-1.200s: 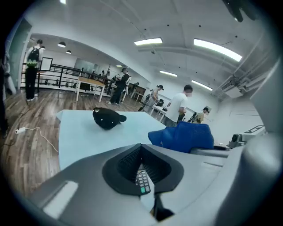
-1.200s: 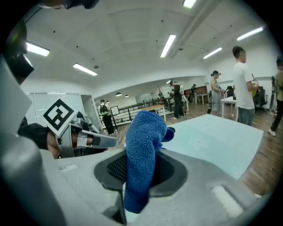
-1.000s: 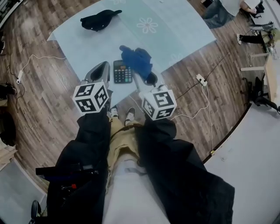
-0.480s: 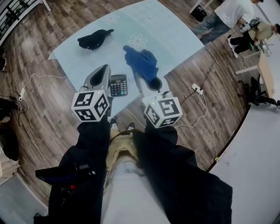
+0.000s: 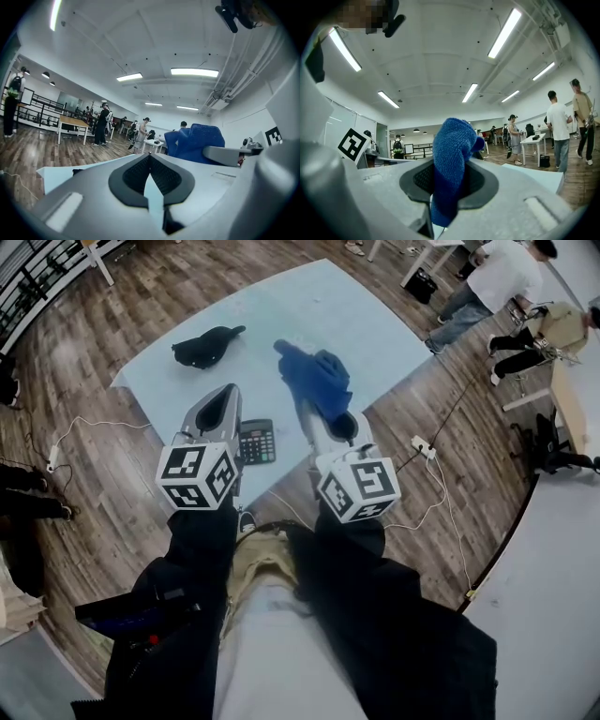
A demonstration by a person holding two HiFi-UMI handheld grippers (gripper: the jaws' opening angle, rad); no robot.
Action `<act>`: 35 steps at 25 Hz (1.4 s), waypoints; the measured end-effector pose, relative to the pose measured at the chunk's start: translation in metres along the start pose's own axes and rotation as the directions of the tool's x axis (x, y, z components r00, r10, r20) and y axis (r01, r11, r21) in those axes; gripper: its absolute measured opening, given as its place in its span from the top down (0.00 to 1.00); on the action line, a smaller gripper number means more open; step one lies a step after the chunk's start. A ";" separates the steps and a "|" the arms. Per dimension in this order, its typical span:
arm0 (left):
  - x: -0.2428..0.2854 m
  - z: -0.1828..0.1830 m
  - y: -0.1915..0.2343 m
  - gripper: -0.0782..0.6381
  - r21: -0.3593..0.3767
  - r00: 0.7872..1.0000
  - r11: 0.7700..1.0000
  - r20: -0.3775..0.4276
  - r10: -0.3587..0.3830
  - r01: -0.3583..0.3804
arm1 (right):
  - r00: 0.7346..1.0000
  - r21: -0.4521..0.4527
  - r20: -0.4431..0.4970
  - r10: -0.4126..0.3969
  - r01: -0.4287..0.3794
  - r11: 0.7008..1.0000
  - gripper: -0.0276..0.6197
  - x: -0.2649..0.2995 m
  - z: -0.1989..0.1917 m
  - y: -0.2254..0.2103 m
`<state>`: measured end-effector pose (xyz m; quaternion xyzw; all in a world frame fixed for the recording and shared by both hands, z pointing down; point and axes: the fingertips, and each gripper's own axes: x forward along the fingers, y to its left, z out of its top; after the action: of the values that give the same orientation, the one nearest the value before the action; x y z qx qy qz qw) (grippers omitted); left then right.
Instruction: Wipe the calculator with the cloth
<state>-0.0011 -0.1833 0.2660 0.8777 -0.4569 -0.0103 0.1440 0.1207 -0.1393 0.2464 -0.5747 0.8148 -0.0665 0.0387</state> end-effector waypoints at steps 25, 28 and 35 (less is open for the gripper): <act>-0.004 0.008 0.004 0.89 0.030 1.000 1.000 0.027 0.008 -0.009 | 0.999 -0.033 0.034 0.018 -0.017 0.999 0.81 0.004 0.008 0.005; -0.002 0.006 0.004 0.89 0.029 1.000 1.000 0.020 0.005 -0.005 | 0.999 -0.029 0.032 0.019 -0.018 0.999 0.81 0.005 0.008 0.005; -0.001 0.002 0.003 0.89 0.026 1.000 1.000 0.009 0.002 -0.003 | 1.000 -0.028 0.025 0.017 -0.016 0.999 0.81 0.005 0.005 0.003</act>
<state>-0.0044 -0.1851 0.2646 0.8788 -0.4588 -0.0084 0.1307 0.1165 -0.1436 0.2410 -0.5693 0.8197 -0.0474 0.0416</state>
